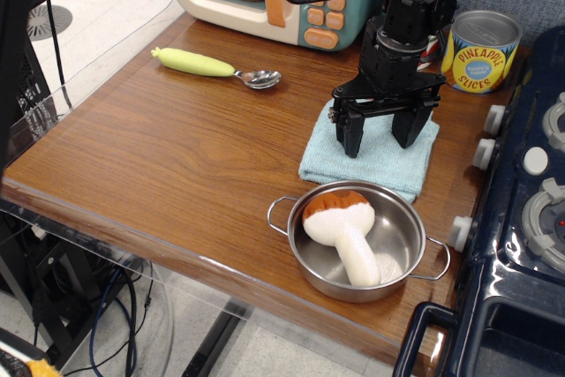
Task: Place the towel near the spoon
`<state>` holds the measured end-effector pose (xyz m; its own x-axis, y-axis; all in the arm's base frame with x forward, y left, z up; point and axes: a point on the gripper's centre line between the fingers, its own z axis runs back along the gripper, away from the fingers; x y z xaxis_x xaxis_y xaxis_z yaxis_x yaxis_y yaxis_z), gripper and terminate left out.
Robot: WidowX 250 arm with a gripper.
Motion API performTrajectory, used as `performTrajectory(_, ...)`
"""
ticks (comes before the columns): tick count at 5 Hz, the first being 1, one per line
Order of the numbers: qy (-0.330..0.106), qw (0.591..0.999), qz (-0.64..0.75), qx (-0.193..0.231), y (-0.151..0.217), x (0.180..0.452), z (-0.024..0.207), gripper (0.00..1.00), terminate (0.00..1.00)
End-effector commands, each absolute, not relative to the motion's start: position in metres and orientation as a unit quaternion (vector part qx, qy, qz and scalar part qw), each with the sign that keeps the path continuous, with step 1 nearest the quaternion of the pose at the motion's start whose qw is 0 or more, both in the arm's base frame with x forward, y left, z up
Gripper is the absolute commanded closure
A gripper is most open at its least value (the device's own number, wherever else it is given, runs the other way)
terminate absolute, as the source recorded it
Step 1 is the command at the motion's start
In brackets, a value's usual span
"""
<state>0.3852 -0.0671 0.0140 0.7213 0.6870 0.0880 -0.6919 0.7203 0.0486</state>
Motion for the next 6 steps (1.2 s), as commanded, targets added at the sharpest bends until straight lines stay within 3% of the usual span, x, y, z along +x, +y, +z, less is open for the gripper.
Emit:
performTrajectory(1, -0.055, 0.916, 0.395, 0.052, -0.029, 0.376, 0.016, 0.0, 0.0)
performTrajectory(6, -0.04, 0.844, 0.525, 0.103, 0.102, 0.34, 0.022, 0.0, 0.0)
